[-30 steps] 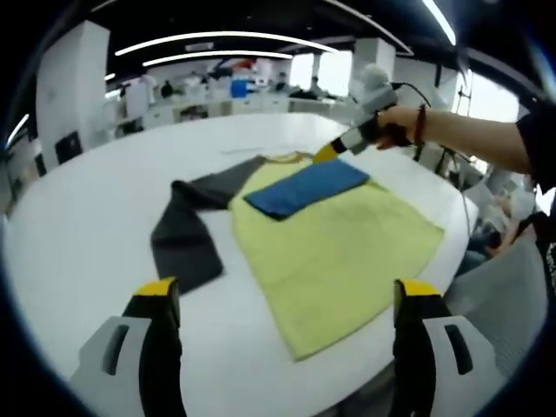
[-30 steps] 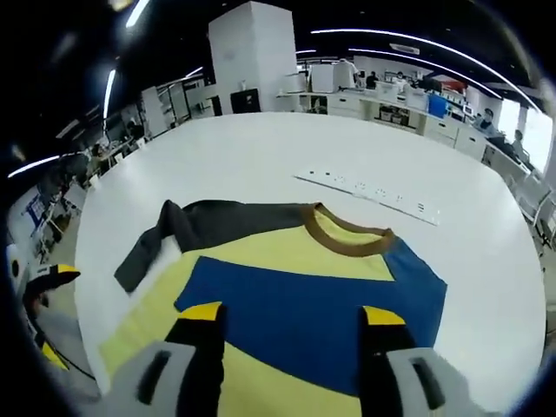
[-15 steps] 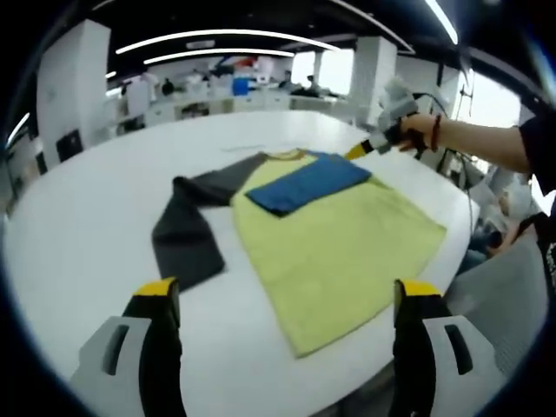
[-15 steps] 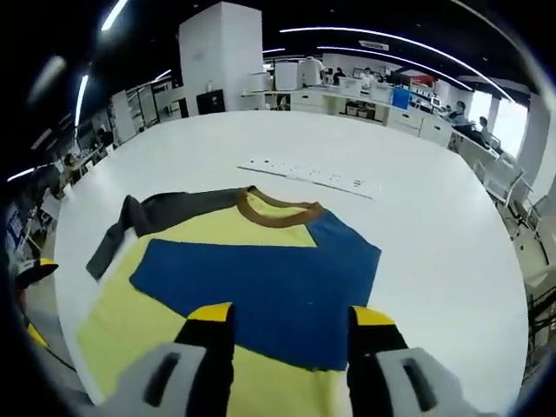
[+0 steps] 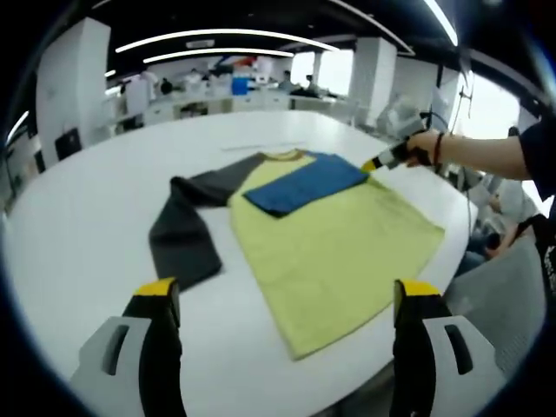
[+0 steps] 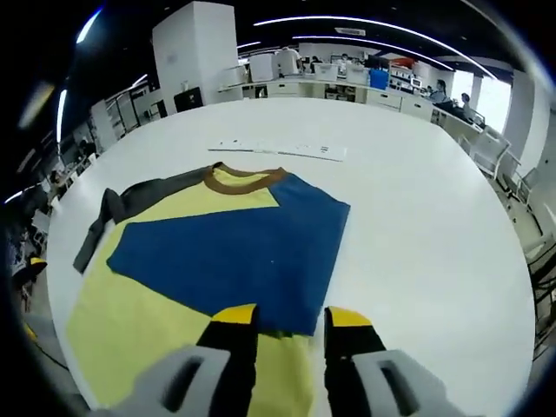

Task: Fold the garment on the visible template until the final outline fits inside the template.

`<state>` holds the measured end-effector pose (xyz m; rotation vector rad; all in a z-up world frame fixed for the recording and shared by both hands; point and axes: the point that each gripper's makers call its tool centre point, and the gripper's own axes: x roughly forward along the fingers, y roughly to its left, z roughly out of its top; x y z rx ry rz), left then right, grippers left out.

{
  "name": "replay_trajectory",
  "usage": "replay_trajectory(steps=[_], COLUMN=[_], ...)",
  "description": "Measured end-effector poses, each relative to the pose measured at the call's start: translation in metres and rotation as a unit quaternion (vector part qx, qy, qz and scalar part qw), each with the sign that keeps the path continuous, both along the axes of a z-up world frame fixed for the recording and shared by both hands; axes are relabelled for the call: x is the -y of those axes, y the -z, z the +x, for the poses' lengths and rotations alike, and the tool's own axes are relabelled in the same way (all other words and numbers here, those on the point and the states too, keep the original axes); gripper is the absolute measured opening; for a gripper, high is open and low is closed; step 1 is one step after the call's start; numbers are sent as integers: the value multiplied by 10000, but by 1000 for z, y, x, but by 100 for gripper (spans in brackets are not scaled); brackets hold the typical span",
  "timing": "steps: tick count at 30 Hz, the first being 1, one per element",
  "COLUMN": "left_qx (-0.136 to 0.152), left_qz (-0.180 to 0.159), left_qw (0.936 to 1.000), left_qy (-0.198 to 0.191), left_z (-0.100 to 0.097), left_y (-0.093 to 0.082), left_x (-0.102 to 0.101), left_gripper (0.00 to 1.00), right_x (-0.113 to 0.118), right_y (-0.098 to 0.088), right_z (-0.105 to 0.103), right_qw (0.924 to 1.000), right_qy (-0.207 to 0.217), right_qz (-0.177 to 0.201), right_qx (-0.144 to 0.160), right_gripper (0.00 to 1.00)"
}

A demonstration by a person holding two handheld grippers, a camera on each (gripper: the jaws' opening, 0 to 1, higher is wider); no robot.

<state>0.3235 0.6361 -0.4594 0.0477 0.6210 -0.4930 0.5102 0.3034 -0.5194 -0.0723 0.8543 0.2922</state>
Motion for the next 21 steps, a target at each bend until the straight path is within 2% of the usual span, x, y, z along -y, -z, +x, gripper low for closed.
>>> replay_trajectory(steps=[7,10,17,21], left_qx=[-29,-45,-38,-81], left_qz=[18,33,26,56], left_qw=[10000,10000,10000,10000], left_qy=[-32,-41,-24,-11], left_z=[-2,-2,-1,-1], left_y=[1,2,1,3], left_x=[-3,-5,-4,-3], left_gripper=[99,99,98,98], right_x=[7,2,4,2], right_y=[12,12,17,18], right_z=[-4,-6,-6,-5], right_qw=[9998,10000,9994,9998], right_qy=[166,47,310,145], right_qz=[2,-73,-119,-162], right_qx=[-90,-9,-35,-28], right_gripper=[17,11,8,3])
